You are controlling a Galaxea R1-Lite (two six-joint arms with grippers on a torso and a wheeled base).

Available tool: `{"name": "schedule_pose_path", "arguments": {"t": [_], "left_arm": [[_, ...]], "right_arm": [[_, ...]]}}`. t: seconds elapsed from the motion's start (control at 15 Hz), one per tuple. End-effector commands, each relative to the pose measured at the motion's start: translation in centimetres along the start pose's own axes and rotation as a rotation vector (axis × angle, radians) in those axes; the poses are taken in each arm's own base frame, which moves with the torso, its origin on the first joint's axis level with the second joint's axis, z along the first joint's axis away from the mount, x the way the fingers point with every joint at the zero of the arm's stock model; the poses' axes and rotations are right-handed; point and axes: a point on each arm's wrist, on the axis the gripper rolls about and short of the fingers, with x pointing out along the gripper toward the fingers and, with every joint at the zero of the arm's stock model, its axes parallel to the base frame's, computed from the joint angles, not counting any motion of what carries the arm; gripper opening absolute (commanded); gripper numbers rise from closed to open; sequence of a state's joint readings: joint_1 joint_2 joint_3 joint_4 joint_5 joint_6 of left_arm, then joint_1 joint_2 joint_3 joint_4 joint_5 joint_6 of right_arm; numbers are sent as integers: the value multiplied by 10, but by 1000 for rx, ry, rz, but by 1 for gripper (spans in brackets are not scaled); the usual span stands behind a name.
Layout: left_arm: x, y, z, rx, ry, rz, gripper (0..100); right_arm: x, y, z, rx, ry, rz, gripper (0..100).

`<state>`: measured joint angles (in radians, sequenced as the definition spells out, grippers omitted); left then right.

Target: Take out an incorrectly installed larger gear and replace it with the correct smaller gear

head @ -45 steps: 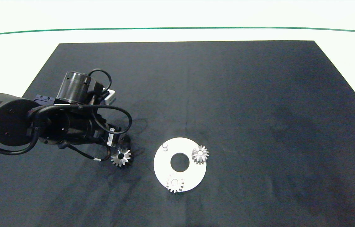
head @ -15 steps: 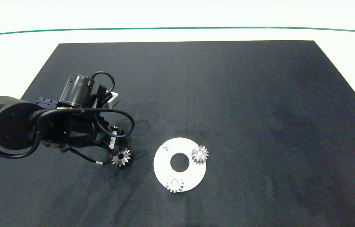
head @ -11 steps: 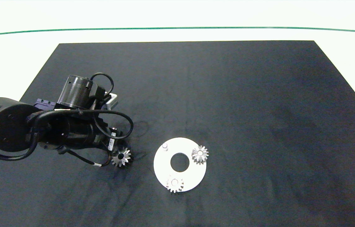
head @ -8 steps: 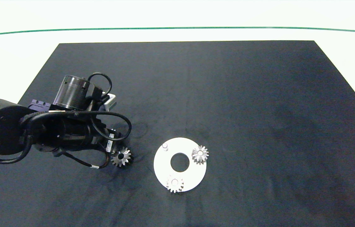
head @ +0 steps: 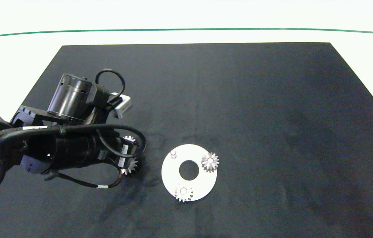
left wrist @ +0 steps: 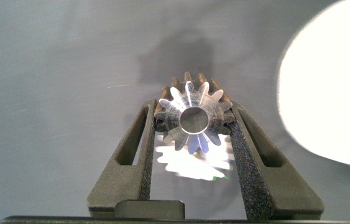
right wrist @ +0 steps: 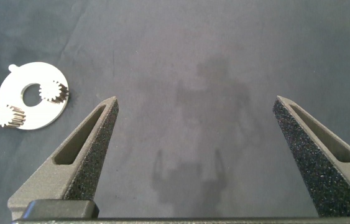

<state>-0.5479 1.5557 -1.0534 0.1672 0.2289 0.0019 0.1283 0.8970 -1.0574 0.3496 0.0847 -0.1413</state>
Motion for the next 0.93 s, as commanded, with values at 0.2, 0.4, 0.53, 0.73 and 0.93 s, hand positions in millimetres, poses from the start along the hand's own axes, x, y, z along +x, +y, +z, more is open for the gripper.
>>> {"name": "schedule_pose_path", "arguments": {"t": [0.2,0.4,0.53,0.73,0.93], "left_arm": [[4,-47,9,91,-11,-113,28],[25,-57,18,99,4,-117,28],[35,-61,20,103,15,-114,28],[40,-61,18,107,28,-89,28],[41,-60,17,107,33,-85,28]], "right_arm": [[0,0,0,-1,2,2,100],[1,0,0,-1,4,2,100],[1,0,0,-1,4,2,100],[1,0,0,-1,4,1,100],[0,0,0,-1,2,2,100]]}}
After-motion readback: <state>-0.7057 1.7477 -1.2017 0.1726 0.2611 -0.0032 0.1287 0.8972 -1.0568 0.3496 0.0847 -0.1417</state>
